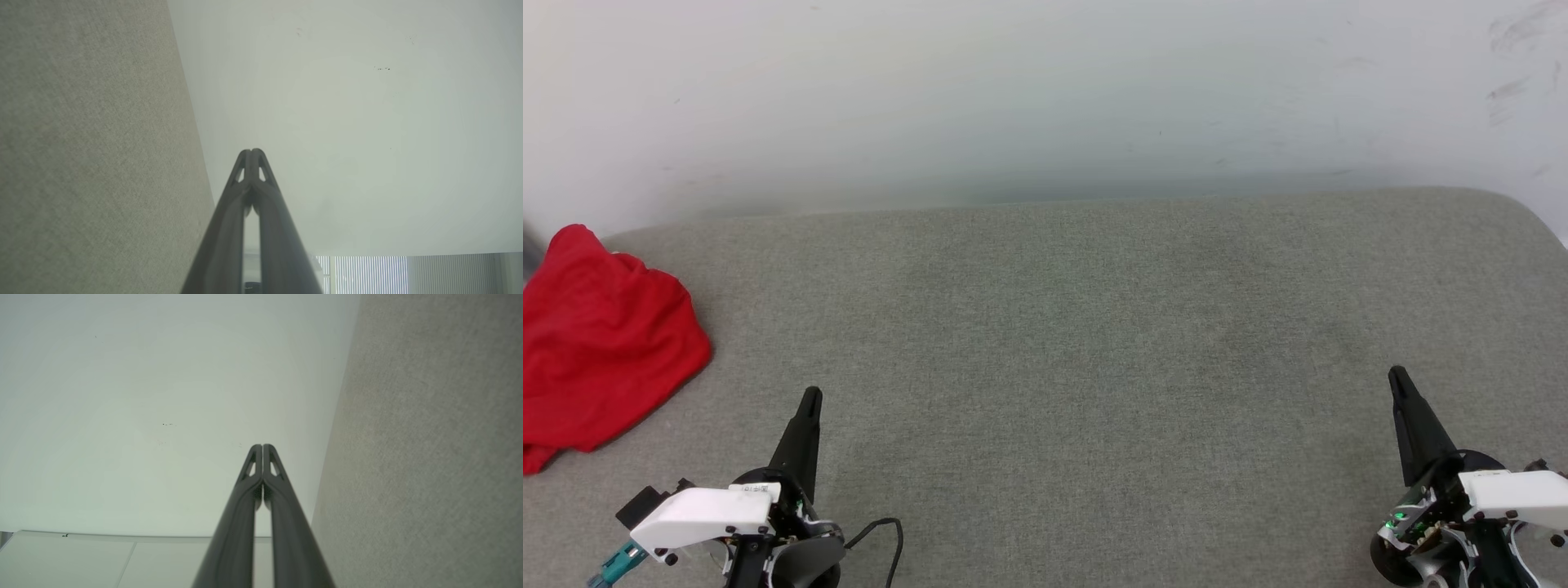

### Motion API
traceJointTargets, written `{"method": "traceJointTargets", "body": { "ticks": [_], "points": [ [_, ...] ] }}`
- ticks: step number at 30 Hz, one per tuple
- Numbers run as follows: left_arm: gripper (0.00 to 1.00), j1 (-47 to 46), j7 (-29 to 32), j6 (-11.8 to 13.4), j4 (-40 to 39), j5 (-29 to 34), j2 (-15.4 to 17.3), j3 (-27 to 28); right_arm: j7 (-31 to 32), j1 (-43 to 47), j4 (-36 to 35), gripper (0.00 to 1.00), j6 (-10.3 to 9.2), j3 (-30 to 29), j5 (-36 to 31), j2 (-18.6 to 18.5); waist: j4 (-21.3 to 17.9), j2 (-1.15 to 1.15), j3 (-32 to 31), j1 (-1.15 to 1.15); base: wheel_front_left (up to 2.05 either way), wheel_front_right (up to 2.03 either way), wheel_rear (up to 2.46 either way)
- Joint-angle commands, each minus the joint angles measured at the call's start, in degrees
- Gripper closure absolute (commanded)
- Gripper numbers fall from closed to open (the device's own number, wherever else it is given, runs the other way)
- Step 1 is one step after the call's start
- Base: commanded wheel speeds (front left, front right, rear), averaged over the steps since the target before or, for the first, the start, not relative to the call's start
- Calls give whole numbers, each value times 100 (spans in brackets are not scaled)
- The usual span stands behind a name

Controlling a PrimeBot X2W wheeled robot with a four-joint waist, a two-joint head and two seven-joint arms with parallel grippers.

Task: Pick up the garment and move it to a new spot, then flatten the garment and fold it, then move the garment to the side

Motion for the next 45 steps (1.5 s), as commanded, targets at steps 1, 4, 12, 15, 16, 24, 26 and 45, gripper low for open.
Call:
{"method": "traceJointTargets", "body": {
  "ticks": [1,4,12,15,16,24,26,45],
  "points": [
    [100,-36,10,0,-1,10,-10,16,2,-62,5,100,0,1,-27,22,0,0,0,0,0,0,0],
    [100,-36,10,0,-1,9,-10,16,2,-62,5,100,0,1,-26,22,0,0,0,0,0,0,0],
    [100,-36,9,0,-2,9,-10,16,2,-62,5,100,0,2,-26,22,0,0,0,0,0,0,0],
    [100,-36,9,0,-2,9,-10,16,2,-62,5,100,0,2,-26,22,0,0,0,0,0,0,0],
    [100,-36,9,0,-2,9,-10,16,2,-62,5,100,0,2,-26,22,0,0,0,0,0,0,0],
    [100,-36,9,0,-2,9,-10,16,1,-62,5,100,0,2,-26,22,0,0,0,0,0,0,0],
    [100,-36,9,0,-2,9,-10,16,1,-62,5,100,0,2,-26,22,0,0,0,0,0,0,0],
    [0,283,-270,0,4,91,-14,-5,-263,194,66,0,-1,227,-109,5,-5,0,7,1,0,0,0]
  ]
}}
